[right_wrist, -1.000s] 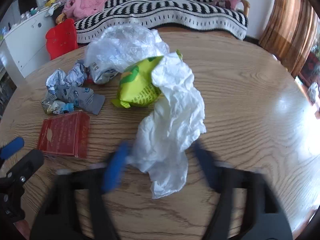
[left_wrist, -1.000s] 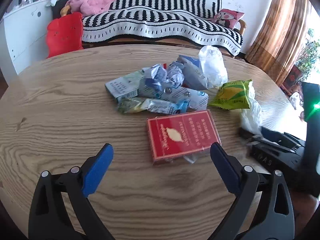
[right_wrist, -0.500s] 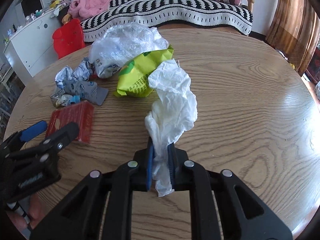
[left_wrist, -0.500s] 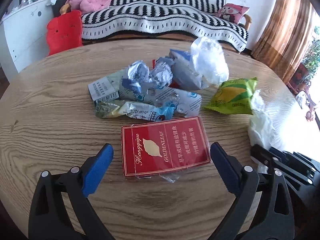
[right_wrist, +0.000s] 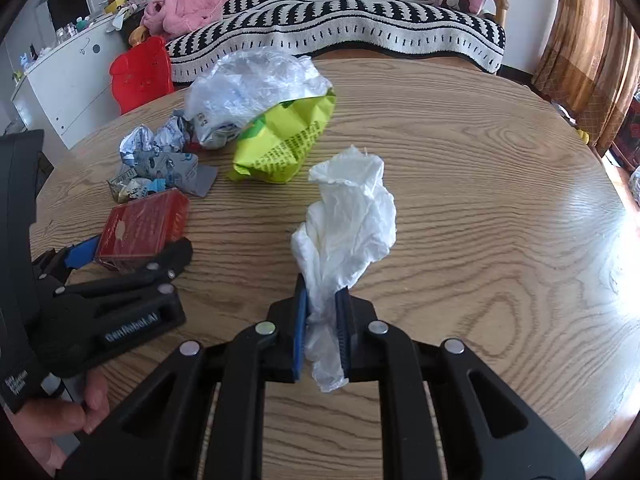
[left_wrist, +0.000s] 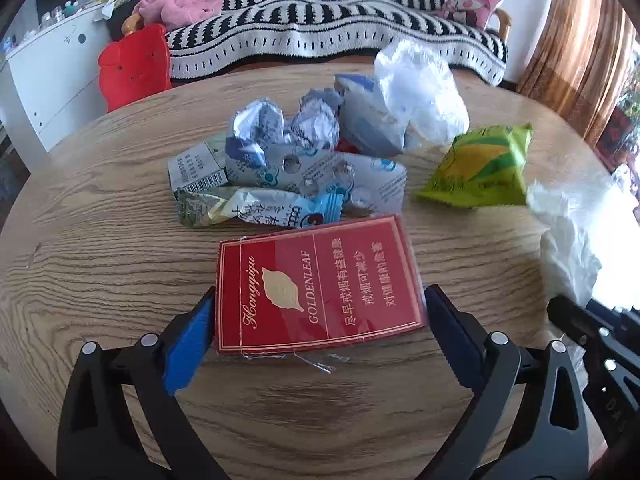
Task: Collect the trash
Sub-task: 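Grasp the white tissue with the right gripper while the left grasps the red cigarette box, then carry tissue and red box over the black bin and open both grippers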
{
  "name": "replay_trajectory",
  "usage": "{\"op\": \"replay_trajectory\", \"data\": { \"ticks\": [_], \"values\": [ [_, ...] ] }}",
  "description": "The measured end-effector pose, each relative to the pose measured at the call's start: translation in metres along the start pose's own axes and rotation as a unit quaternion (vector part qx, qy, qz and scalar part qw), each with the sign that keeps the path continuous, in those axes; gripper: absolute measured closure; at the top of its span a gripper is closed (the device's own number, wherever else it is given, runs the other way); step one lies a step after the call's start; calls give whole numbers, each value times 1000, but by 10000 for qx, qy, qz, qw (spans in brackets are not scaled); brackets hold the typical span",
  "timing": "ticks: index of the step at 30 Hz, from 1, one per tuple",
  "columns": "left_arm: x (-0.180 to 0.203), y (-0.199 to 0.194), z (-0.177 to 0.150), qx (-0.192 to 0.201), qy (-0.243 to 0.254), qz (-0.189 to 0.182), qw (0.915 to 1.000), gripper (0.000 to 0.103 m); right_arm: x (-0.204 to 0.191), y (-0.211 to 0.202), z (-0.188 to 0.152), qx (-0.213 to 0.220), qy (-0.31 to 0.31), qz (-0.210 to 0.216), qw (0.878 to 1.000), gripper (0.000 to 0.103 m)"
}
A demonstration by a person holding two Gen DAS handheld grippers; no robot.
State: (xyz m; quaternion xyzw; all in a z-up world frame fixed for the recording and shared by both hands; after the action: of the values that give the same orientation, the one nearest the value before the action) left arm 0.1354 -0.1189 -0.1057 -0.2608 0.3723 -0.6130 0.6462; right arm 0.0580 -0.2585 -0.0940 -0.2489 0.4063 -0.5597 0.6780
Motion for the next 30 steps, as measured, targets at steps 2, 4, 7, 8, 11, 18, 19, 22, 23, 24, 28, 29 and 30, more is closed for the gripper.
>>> {"op": "replay_trajectory", "data": {
  "ticks": [2, 4, 7, 8, 11, 18, 19, 22, 23, 24, 28, 29, 30],
  "values": [
    [-1, -5, 1, 36, -19, -26, 10000, 17, 2, -5, -2, 10, 28, 62, 10000, 89],
    [-3, -11, -1, 76, -27, 23, 10000, 18, 5, -12, -3, 47, 62, 104, 9999, 89],
    [0, -25, -4, 125, -44, 41, 9999, 18, 13, -28, -6, 121, 58, 96, 9999, 89],
    [3, -31, -5, 144, -39, -4, 9999, 18, 16, -32, -7, 134, 55, 74, 9999, 89],
    [20, -52, -12, 194, 79, -143, 9997, 18, 37, -53, -18, 190, 120, -39, 9997, 89],
    [109, -114, -53, 375, 638, -710, 9947, 18, 125, -123, -72, 296, 553, -463, 9970, 89],
    [127, -125, -61, 403, 760, -831, 9928, 18, 139, -133, -80, 321, 632, -528, 9961, 89],
    [170, -148, -81, 506, 1051, -1045, 9877, 18, 186, -170, -114, 407, 938, -735, 9920, 89],
    [186, -156, -88, 536, 1137, -1101, 9859, 18, 202, -181, -127, 433, 1048, -808, 9903, 89],
    [208, -165, -98, 546, 1254, -1195, 9834, 18, 214, -190, -137, 442, 1138, -856, 9888, 89],
    [266, -190, -131, 498, 1585, -1491, 9748, 18, 267, -221, -185, 421, 1568, -1024, 9814, 89],
    [277, -194, -137, 496, 1653, -1543, 9728, 18, 275, -225, -193, 409, 1642, -1042, 9801, 89],
    [293, -201, -147, 500, 1759, -1611, 9698, 18, 289, -230, -206, 375, 1778, -1072, 9775, 89]
  ]
}}
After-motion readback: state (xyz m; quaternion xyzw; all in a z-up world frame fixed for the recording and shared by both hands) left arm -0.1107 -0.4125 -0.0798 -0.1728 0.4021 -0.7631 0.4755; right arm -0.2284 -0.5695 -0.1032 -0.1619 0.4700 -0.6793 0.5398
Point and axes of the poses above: each gripper's, at about its wrist camera, not at the fingertips, and y roughly the way its jaws point, x to its right, z to its top, the point moved 6 cm from there along y, roughly the way its jaws point, and after that the axes turned 12 degrees about z, right-handed, at the moved point
